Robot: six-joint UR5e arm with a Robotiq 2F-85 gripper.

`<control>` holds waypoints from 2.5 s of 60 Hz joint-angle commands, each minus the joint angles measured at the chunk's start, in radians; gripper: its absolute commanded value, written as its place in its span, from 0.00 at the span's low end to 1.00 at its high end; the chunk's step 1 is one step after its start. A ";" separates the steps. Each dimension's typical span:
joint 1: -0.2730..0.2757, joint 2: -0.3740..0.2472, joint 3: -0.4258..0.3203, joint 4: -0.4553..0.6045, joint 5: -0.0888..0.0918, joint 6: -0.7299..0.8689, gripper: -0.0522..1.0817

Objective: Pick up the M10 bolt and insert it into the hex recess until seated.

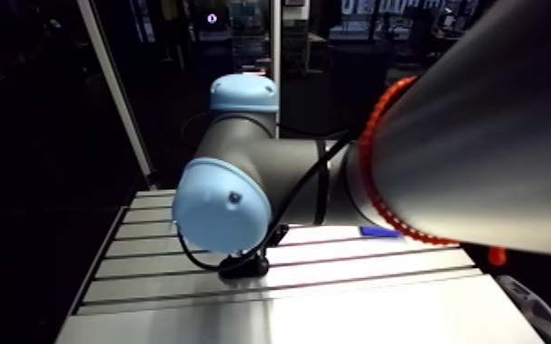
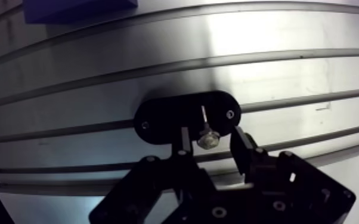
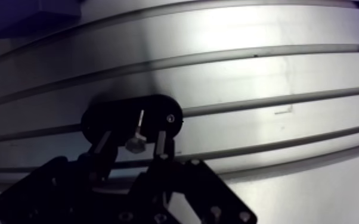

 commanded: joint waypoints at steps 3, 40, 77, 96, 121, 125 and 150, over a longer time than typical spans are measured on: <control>0.001 0.000 0.000 -0.001 0.000 0.000 0.54; 0.001 0.000 0.000 0.000 0.000 0.000 0.59; 0.001 0.011 0.000 -0.001 0.000 -0.002 0.60; 0.001 0.011 0.000 -0.001 0.000 0.000 0.63; 0.002 0.011 0.003 -0.002 -0.003 -0.002 0.67; 0.002 0.011 0.003 -0.002 -0.003 0.000 0.67; 0.002 -0.020 -0.004 0.000 0.001 -0.002 0.72</control>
